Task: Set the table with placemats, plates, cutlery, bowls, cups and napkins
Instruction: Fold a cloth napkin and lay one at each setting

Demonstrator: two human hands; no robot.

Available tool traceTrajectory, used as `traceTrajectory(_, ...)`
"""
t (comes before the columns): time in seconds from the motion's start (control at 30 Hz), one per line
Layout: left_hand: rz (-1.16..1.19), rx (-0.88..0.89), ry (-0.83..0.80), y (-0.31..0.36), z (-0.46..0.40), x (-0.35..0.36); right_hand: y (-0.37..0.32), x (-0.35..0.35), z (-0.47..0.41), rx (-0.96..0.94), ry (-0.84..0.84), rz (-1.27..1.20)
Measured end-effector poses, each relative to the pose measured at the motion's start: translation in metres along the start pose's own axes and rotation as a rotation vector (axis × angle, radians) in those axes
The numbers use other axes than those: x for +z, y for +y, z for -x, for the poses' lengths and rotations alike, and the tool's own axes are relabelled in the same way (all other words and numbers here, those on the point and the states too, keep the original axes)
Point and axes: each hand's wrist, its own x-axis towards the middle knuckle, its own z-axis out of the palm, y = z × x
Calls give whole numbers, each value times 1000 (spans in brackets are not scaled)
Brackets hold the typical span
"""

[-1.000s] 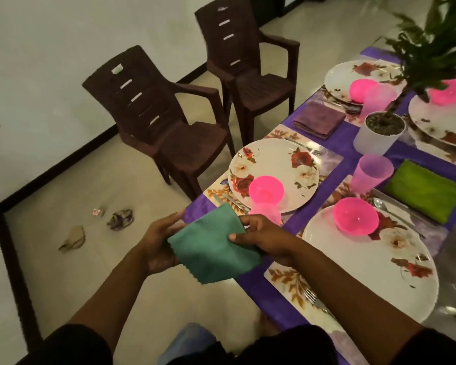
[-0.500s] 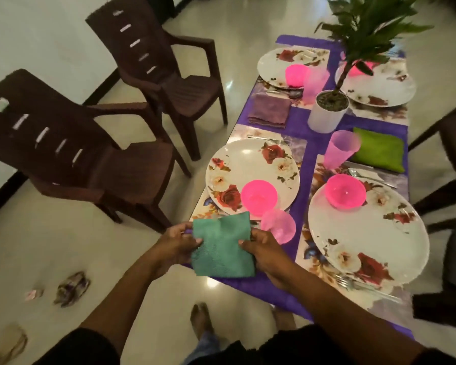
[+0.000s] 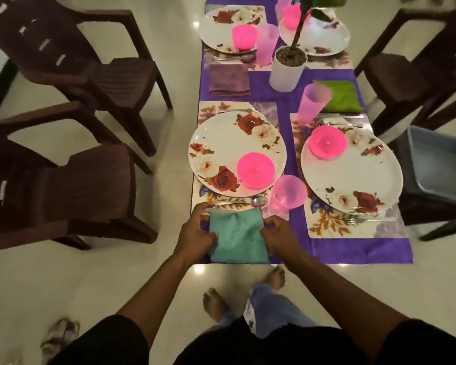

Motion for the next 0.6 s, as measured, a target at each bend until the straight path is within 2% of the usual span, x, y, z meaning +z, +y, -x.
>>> traceTrajectory(0.1,-38,43,-52,-6,-6,-4,3,3,5,50,34,-8)
traceTrajectory(0.2,-35,12,-123,-17,1,1,19,5,18,107,44,-42)
traceTrajectory(0.37,-66,21,-154,-26,-5,-3,26,10,23,104,93,18)
traceTrajectory(0.6,-316,202,-131,-31,-19,5,25,11,16,40,161,191)
